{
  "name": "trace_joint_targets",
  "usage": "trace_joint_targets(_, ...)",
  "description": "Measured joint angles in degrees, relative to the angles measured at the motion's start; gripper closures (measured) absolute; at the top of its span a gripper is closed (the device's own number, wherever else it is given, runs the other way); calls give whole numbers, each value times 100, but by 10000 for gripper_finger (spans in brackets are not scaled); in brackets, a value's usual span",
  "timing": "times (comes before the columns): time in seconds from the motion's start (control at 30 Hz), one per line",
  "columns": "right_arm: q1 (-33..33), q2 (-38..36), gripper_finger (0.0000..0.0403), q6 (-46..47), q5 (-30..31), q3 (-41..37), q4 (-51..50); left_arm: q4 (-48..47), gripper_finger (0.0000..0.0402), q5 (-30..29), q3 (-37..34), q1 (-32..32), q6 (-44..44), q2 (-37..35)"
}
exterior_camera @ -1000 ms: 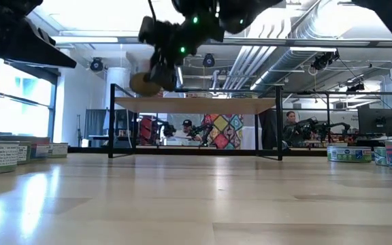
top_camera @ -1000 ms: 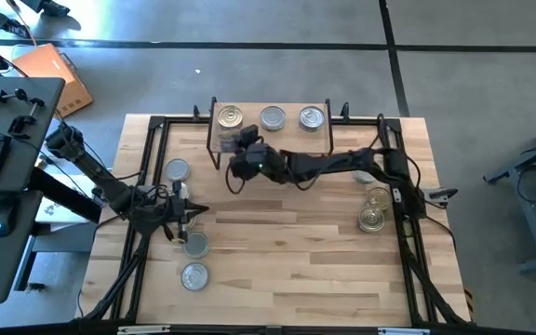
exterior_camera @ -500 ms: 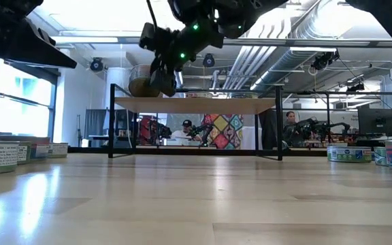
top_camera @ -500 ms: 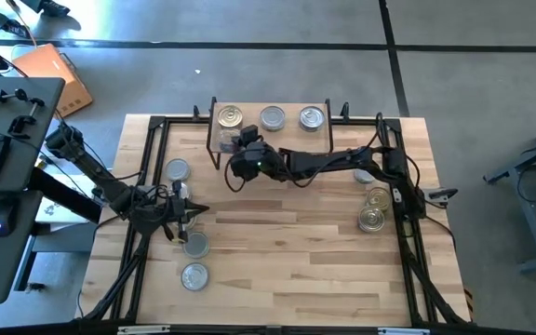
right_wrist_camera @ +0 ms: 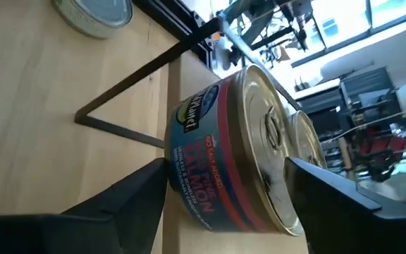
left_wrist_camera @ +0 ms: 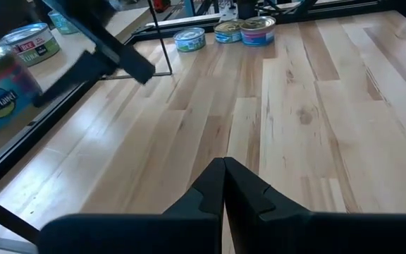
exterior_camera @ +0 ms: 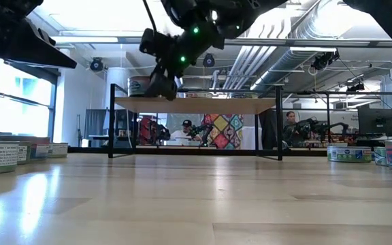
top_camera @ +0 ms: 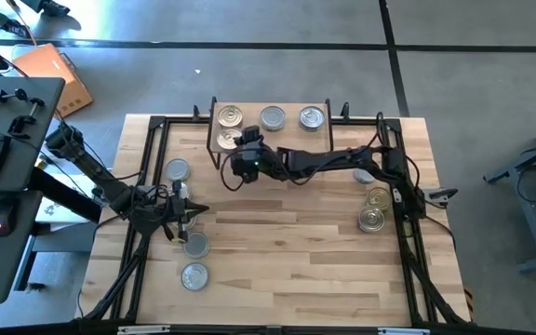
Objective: Stack canned seafood by type on shelf
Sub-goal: Put the middle blue and pink tuna can on the shelf aligned with the other blue and pink tuna can
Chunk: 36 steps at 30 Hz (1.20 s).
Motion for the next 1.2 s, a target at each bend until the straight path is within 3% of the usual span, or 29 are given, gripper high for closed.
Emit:
trace_joint_targets(0.23,-11,-17,124,686,-405,640,-886,-20,402,0,2,0,-2,0)
trace_joint_targets(0.97,-189,13,123,1116,-399,719,-718,-20,401,2,2,0,-9,0)
trace_joint_targets(1.2,90,3,123,1125,-551,719,-725,-20,401,2,2,-1,-11,0)
